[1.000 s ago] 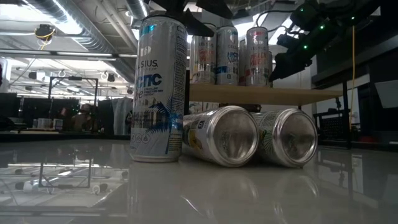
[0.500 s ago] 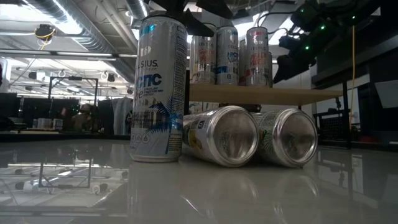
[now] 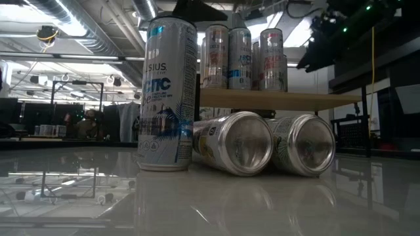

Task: Place canned beverage on shelf
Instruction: Put the blue soda can on the shelf

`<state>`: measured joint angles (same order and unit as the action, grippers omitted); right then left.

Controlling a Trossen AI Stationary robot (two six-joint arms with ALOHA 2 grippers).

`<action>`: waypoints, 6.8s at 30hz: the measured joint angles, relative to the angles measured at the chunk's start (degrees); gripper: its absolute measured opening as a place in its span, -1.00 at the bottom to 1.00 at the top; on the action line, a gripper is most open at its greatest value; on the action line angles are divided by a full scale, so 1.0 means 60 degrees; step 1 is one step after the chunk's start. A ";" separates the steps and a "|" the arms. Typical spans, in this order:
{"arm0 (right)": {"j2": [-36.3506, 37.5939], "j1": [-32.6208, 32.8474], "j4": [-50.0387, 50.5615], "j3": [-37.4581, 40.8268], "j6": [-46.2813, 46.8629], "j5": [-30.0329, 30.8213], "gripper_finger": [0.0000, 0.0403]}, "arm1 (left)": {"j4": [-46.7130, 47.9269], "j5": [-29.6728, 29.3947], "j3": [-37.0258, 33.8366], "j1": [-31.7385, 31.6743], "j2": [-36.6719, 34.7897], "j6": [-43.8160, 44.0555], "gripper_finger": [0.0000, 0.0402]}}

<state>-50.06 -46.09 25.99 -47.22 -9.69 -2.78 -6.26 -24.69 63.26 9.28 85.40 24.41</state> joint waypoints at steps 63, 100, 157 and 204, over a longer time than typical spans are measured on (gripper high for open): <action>0.0237 0.9956 -0.1168 0.0000 0.3938 -0.1377 0.84 | 0.4816 -0.0767 0.0004 0.3627 0.1615 0.2585 0.52; 0.0236 0.9927 -0.1164 0.0000 0.4178 0.0056 0.83 | 0.3542 -0.1621 0.0004 0.3139 0.1670 0.2622 0.15; 0.0815 0.9927 -0.0751 -0.0141 0.5361 0.2713 0.83 | -0.2133 -0.1438 0.0503 0.0146 0.1436 -0.0921 0.21; -0.3534 0.9938 -0.3668 -0.0820 0.3275 0.7529 0.83 | -0.2047 -0.2899 0.0831 -0.0339 0.1528 0.1132 0.21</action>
<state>-71.26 13.54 3.98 -52.14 9.96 42.40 -18.54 -42.09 68.25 7.25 94.56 31.20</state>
